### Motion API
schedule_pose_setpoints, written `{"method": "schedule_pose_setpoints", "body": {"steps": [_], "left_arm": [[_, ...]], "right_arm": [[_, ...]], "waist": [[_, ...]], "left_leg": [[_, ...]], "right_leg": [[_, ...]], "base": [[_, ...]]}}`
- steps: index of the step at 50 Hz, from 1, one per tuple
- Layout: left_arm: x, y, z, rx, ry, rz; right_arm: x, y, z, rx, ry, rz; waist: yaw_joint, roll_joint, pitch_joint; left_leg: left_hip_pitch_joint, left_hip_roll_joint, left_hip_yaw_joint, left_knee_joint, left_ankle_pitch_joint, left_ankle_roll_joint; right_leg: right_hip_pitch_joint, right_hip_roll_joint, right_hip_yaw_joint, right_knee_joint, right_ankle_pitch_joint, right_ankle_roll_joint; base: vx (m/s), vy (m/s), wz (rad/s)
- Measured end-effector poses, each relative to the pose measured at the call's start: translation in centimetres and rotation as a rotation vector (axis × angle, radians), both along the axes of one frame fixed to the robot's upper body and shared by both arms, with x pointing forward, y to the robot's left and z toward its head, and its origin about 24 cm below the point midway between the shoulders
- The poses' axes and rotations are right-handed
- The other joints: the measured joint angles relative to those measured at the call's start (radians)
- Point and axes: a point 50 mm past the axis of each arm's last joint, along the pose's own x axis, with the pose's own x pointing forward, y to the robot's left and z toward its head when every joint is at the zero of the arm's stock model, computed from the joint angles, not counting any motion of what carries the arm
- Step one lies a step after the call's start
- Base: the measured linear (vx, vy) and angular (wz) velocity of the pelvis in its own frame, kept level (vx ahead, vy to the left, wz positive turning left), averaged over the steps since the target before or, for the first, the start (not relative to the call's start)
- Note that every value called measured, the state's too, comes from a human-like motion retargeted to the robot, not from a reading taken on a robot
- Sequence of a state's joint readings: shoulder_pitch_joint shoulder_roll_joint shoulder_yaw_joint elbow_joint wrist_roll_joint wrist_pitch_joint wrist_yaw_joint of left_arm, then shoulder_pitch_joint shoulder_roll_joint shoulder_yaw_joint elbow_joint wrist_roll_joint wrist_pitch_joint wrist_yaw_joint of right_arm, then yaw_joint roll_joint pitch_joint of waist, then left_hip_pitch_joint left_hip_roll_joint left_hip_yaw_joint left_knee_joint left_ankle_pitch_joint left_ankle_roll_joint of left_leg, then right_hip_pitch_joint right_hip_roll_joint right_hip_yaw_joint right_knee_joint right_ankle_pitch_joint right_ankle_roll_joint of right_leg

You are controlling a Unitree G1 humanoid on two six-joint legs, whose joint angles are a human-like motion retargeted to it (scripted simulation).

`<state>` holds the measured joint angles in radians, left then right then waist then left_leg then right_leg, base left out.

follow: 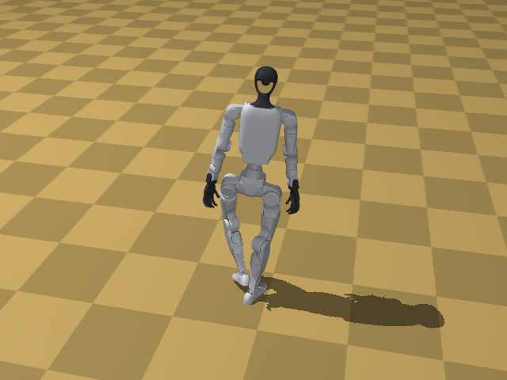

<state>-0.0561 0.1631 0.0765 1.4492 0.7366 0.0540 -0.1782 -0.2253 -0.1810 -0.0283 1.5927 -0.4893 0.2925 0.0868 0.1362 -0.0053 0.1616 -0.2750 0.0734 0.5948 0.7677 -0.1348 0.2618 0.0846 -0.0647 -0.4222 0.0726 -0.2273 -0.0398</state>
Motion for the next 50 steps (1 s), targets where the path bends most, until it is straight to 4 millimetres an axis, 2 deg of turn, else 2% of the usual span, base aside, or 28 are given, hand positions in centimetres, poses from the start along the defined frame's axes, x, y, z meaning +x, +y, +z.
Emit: {"method": "schedule_pose_setpoints", "body": {"steps": [2,5,7,8,9,10,12,15,17,18,20,21,23,26,29,31,33,35,36,38,41,43,45,47,50], "left_arm": [[-0.1,-0.4,-0.1,0.001,0.009,-0.004],[-0.5,-0.6,-0.2,0.010,0.018,0.003],[-1.1,-0.9,-0.3,0.003,0.037,0.009],[-1.5,-1.0,-0.3,-0.003,0.053,0.014],[-2.0,-1.0,-0.3,-0.008,0.070,0.018],[-2.4,-1.0,-0.3,-0.012,0.087,0.021],[-2.6,-0.8,-0.3,-0.008,0.106,0.024],[-2.8,-0.7,-0.3,0.009,0.110,0.033],[-2.6,-0.9,-0.3,0.005,0.095,0.043],[-2.5,-1.1,-0.4,-0.001,0.089,0.050],[-2.2,-1.3,-0.4,-0.009,0.077,0.063],[-1.7,-1.3,-0.4,-0.006,0.063,0.062],[-0.5,-1.1,-0.3,0.007,0.024,0.047],[1.7,-0.7,0.1,0.024,-0.054,0.010],[3.9,-0.7,0.5,0.024,-0.125,-0.031],[5.0,-0.8,0.7,0.019,-0.164,-0.054],[5.9,-0.9,0.9,0.011,-0.194,-0.065],[6.4,-1.1,1.1,0.002,-0.215,-0.063],[6.4,-1.0,1.1,0.001,-0.219,-0.052],[6.4,-0.9,1.1,0.006,-0.223,-0.021],[5.9,-1.1,0.9,0.028,-0.238,0.049],[4.9,-1.4,0.6,0.045,-0.240,0.109],[3.1,-2.0,0.1,0.051,-0.214,0.178],[1.3,-2.2,-0.2,0.058,-0.158,0.237],[-1.8,-2.2,-0.6,0.069,-0.027,0.277]], "right_arm": [[0.5,-0.2,0.0,0.004,-0.051,-0.017],[0.7,0.2,-0.1,0.031,-0.094,-0.045],[0.3,0.3,-0.2,0.043,-0.073,-0.054],[0.0,0.3,-0.3,0.047,-0.053,-0.051],[-0.4,0.5,-0.3,0.051,-0.033,-0.045],[-0.8,0.6,-0.4,0.056,-0.013,-0.038],[-1.5,1.0,-0.5,0.059,0.016,-0.027],[-2.8,1.1,-0.6,0.046,0.069,-0.021],[-3.2,1.1,-0.5,0.040,0.092,-0.014],[-3.4,1.0,-0.5,0.038,0.099,-0.006],[-3.7,1.0,-0.6,0.033,0.101,0.011],[-3.6,1.0,-0.6,0.031,0.093,0.007],[-3.5,1.0,-0.6,0.026,0.075,-0.018],[-3.5,1.3,-0.7,0.035,0.063,-0.063],[-4.1,1.3,-0.7,0.047,0.079,-0.083],[-4.7,1.1,-0.7,0.038,0.097,-0.087],[-5.5,0.9,-0.7,0.027,0.118,-0.092],[-6.3,0.8,-0.6,0.024,0.142,-0.105],[-6.7,1.0,-0.6,0.030,0.156,-0.111],[-7.2,1.2,-0.6,0.045,0.180,-0.125],[-7.0,1.6,-0.7,0.069,0.173,-0.170],[-6.6,2.0,-0.9,0.088,0.145,-0.209],[-6.2,2.0,-0.9,0.091,0.114,-0.245],[-5.1,2.3,-1.0,0.085,0.077,-0.272],[-3.6,2.6,-1.0,0.071,0.016,-0.295]], "waist": [[-0.017,0.013,-0.020],[-0.023,0.037,-0.029],[-0.040,0.035,-0.035],[-0.040,0.021,-0.039],[-0.034,0.005,-0.043],[-0.026,-0.012,-0.046],[0.014,-0.022,-0.049],[0.069,-0.023,-0.056],[0.071,0.015,-0.062],[0.061,0.040,-0.064],[0.044,0.067,-0.072],[0.037,0.069,-0.075],[0.012,0.068,-0.068],[-0.032,0.050,-0.049],[-0.068,0.024,-0.036],[-0.085,0.002,-0.027],[-0.096,-0.021,-0.016],[-0.103,-0.052,-0.006],[-0.096,-0.056,-0.009],[-0.055,-0.057,-0.018],[0.023,-0.069,-0.010],[0.048,-0.067,-0.010],[0.035,-0.074,-0.015],[0.014,-0.074,-0.020],[0.008,-0.083,-0.032]], "left_leg": [[-0.040,-0.095,0.028,-0.202,0.057,-0.023],[-0.018,-0.124,0.114,-0.432,0.118,-0.139],[0.012,-0.136,0.207,-0.498,0.152,-0.086],[0.026,-0.150,0.235,-0.506,0.167,-0.022],[0.048,-0.158,0.237,-0.497,0.134,0.000],[0.073,-0.163,0.226,-0.481,0.078,0.000],[-0.006,-0.171,0.009,-0.408,0.049,0.000],[0.073,-0.128,0.070,-0.414,-0.002,0.000],[0.088,-0.112,-0.040,-0.431,-0.011,0.000],[0.097,-0.105,-0.107,-0.437,-0.012,0.000],[0.121,-0.086,-0.154,-0.457,-0.011,0.000],[0.126,-0.087,-0.173,-0.465,-0.009,0.000],[0.133,-0.098,-0.235,-0.477,-0.002,0.000],[0.145,-0.118,-0.318,-0.483,0.013,0.000],[0.160,-0.153,-0.406,-0.490,0.022,0.000],[0.175,-0.188,-0.473,-0.494,0.023,0.000],[0.192,-0.223,-0.538,-0.493,0.019,0.000],[0.206,-0.266,-0.600,-0.483,0.011,0.000],[0.208,-0.266,-0.614,-0.478,0.008,0.000],[0.200,-0.256,-0.619,-0.456,-0.004,0.000],[0.170,-0.254,-0.610,-0.382,-0.010,0.000],[0.134,-0.248,-0.596,-0.307,0.028,0.000],[0.097,-0.283,-0.572,-0.249,0.110,0.000],[0.042,-0.259,-0.526,-0.163,0.123,-0.063],[-0.022,-0.216,-0.367,-0.094,0.047,0.000]], "right_leg": [[-0.003,-0.024,-0.086,-0.012,0.011,0.041],[0.043,0.019,-0.169,-0.022,-0.014,0.070],[0.090,0.031,-0.226,-0.034,-0.025,0.102],[0.118,0.026,-0.246,-0.040,-0.030,0.121],[0.147,0.020,-0.255,-0.041,-0.034,0.141],[0.175,0.015,-0.257,-0.040,-0.037,0.162],[0.188,0.018,-0.254,-0.008,0.008,0.217],[0.203,-0.006,-0.274,0.109,0.165,0.300],[0.154,0.004,-0.219,0.260,0.308,0.279],[0.115,0.015,-0.183,0.359,0.356,0.233],[-0.004,0.033,-0.061,0.574,0.338,0.205],[-0.057,0.016,-0.038,0.648,0.294,0.212],[-0.151,0.003,0.013,0.727,0.244,0.205],[-0.253,0.010,0.097,0.670,0.220,0.145],[-0.306,-0.012,0.151,0.481,0.203,0.052],[-0.323,0.006,0.265,0.334,0.191,0.009],[-0.323,0.026,0.413,0.214,0.195,0.018],[-0.309,-0.013,0.428,0.126,0.244,0.111],[-0.299,-0.030,0.382,0.121,0.240,0.086],[-0.268,-0.068,0.201,0.145,0.157,0.058],[-0.216,-0.072,0.169,0.127,0.108,0.041],[-0.165,-0.087,0.093,0.103,0.082,0.050],[-0.109,-0.132,0.017,0.077,0.069,0.080],[-0.060,-0.118,-0.058,0.045,0.056,0.088],[0.009,-0.091,-0.176,-0.007,0.040,0.101]], "base": [[0.05,0.37,1.98],[0.21,0.00,1.55],[0.39,-0.04,1.39],[0.58,-0.12,0.88],[0.67,-0.23,0.49],[0.61,-0.24,0.21],[0.49,-0.14,0.07],[0.45,-0.10,0.21],[0.40,0.05,1.00],[0.45,0.14,1.35],[0.41,0.09,1.34],[0.33,0.00,1.42],[0.30,-0.08,1.86],[0.25,-0.22,2.20],[0.29,-0.22,2.38],[0.35,-0.23,2.51],[0.36,-0.27,2.51],[0.32,-0.26,2.42],[0.29,-0.22,2.01],[0.25,-0.26,1.44],[0.17,-0.29,1.38],[0.21,-0.14,1.97],[0.21,0.02,2.61],[0.14,-0.20,2.50],[0.15,-0.30,2.08]]}}
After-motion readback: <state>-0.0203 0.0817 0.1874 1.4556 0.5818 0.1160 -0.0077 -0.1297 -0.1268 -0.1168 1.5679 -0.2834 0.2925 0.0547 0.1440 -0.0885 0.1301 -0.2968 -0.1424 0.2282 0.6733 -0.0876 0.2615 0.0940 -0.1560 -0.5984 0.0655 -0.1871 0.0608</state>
